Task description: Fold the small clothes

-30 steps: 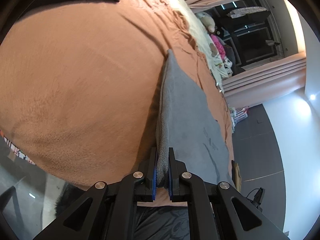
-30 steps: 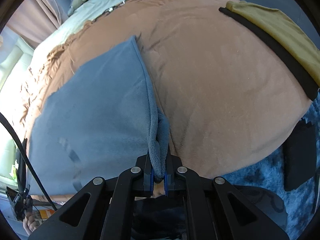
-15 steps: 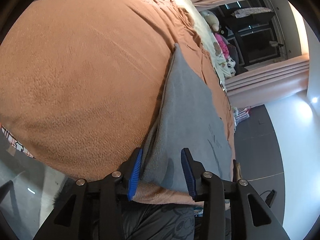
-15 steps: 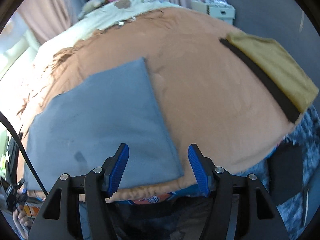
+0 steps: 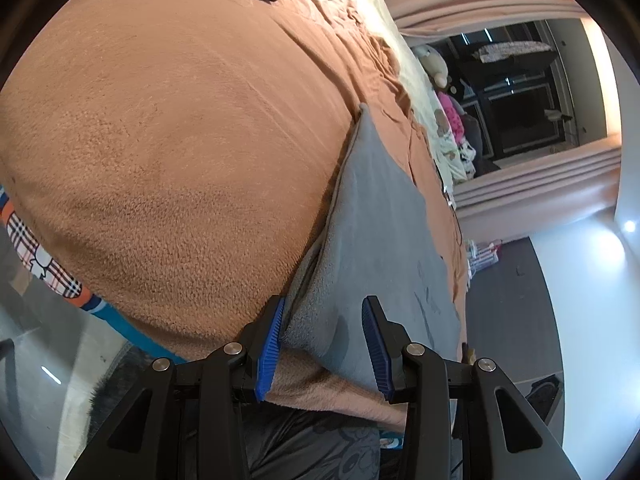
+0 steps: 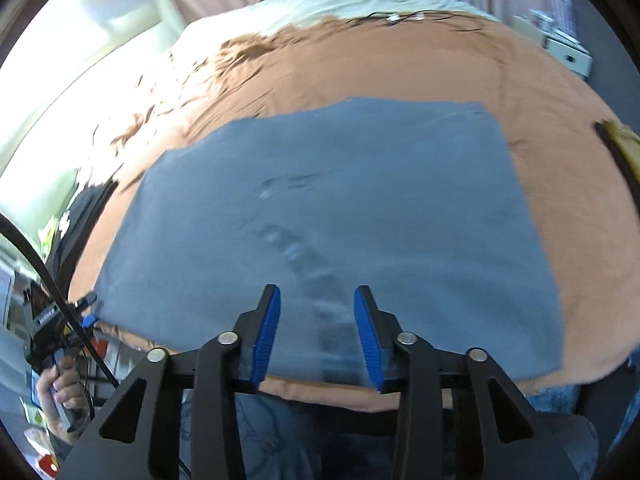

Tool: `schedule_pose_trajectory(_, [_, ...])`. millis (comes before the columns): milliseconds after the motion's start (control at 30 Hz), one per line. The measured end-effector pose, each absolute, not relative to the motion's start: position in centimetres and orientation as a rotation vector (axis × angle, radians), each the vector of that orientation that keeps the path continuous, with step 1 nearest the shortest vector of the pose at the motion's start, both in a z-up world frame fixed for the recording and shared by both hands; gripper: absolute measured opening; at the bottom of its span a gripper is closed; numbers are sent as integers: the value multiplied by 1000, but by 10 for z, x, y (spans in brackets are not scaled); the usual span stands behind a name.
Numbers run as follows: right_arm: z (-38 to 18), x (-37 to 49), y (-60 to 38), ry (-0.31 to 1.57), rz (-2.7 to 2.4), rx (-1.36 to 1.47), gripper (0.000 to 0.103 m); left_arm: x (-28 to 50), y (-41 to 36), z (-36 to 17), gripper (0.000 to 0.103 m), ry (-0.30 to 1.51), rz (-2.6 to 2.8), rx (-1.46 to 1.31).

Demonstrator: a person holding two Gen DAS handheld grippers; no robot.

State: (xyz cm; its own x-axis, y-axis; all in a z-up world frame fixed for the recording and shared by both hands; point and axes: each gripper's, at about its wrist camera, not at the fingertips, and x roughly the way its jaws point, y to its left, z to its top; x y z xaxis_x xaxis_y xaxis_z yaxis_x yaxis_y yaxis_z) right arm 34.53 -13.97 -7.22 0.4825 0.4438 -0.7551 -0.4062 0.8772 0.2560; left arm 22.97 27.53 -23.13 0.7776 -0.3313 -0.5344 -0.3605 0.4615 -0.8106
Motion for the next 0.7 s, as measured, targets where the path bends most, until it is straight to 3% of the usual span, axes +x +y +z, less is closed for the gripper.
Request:
schedule_pose_trajectory(500, [-108,421,-72,1024,580,-47,25,230,257,-225,39,695,198,-1087])
schedule_pose_trajectory(700, [-116,462,-46,1037,568,-65,25,233,258,-231,17,705,265,-1107])
